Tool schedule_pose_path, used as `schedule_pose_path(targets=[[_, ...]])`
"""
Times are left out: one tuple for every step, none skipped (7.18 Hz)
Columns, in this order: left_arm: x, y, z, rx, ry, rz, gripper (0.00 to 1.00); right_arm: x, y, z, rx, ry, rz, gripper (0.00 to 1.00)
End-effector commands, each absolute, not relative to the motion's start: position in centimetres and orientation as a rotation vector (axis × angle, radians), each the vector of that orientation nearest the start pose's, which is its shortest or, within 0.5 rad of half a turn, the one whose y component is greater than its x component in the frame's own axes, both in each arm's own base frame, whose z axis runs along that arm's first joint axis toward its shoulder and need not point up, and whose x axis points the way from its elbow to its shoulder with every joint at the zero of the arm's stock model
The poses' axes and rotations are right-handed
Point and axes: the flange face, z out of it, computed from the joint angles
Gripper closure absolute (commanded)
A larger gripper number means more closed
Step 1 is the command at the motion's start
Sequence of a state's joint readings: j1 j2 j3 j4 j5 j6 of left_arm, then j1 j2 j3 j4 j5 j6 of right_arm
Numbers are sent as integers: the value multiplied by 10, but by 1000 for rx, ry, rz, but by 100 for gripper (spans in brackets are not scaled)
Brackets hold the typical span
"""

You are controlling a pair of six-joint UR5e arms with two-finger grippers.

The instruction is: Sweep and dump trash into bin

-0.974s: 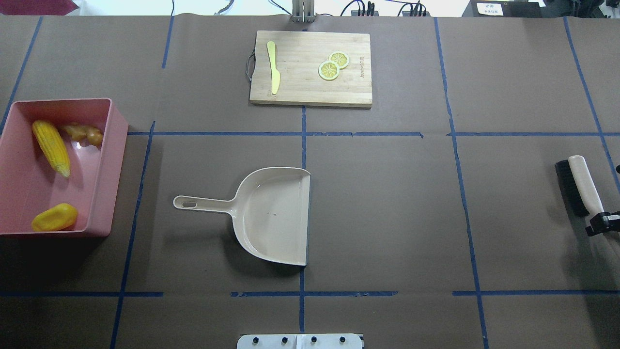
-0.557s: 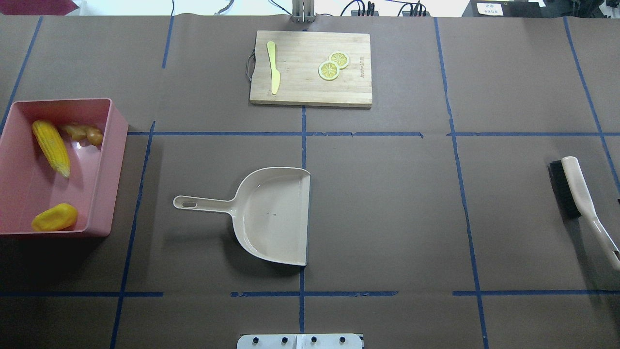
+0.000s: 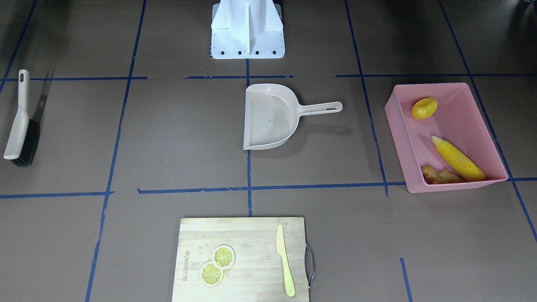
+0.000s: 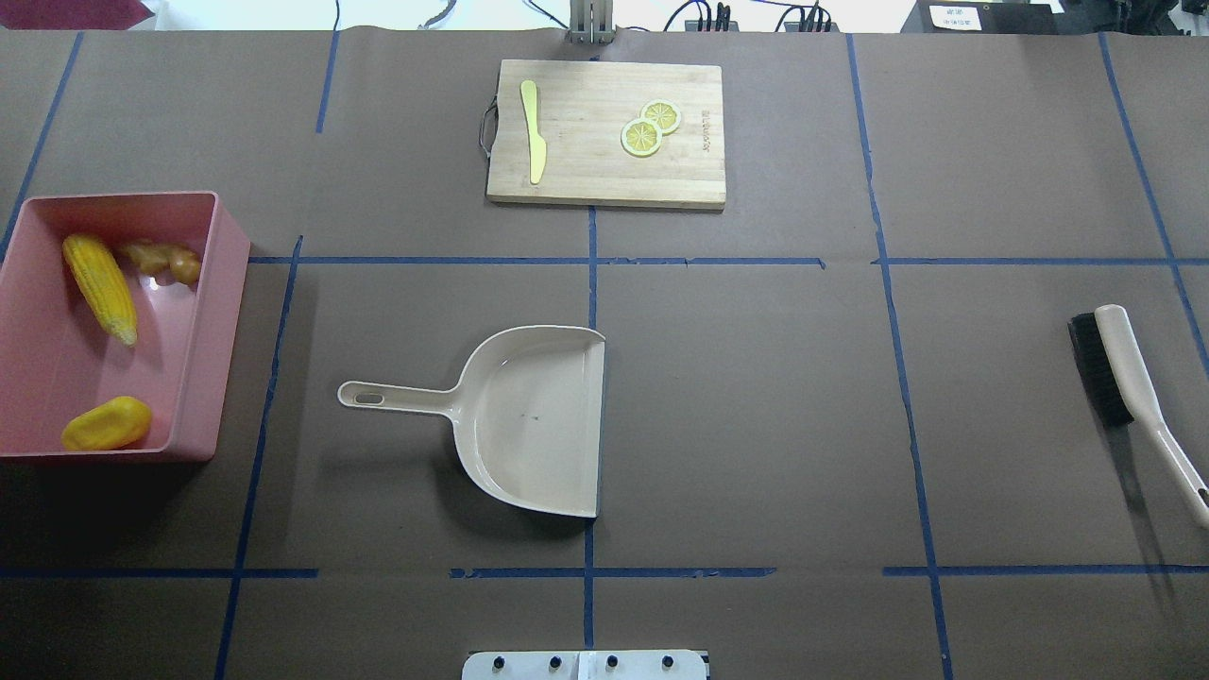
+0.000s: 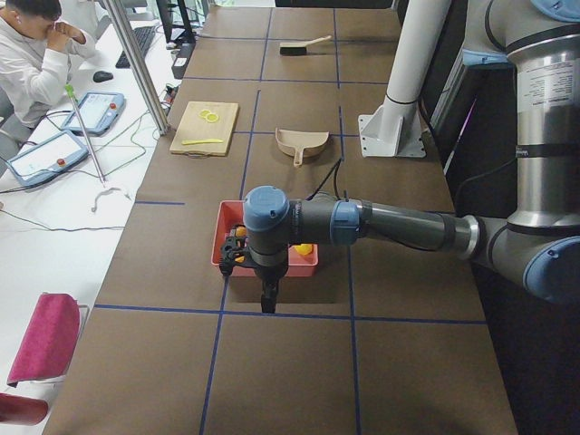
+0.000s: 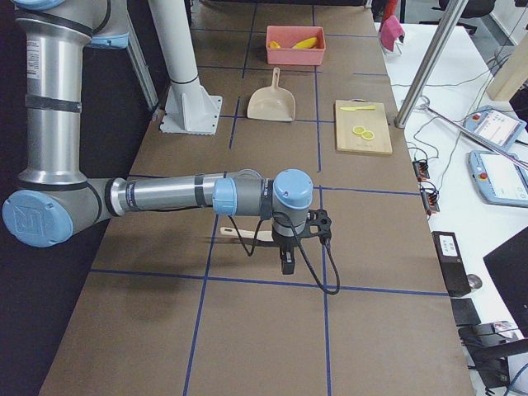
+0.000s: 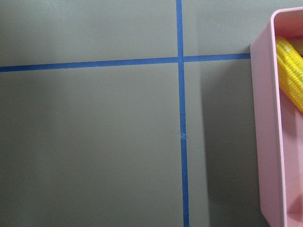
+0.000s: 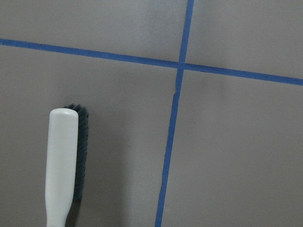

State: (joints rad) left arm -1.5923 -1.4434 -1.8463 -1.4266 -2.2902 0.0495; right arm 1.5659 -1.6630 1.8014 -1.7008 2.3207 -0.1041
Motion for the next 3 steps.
schedule_pose_path(targets=[[-76, -434, 599, 38, 719, 35, 0, 67, -451, 595, 47, -744, -87, 0], [-76, -435, 601, 45, 718, 38, 0, 67, -451, 595, 48, -743, -86, 0], [-76, -435, 603, 43, 718, 39, 0, 67, -451, 596, 45, -743, -84, 0]])
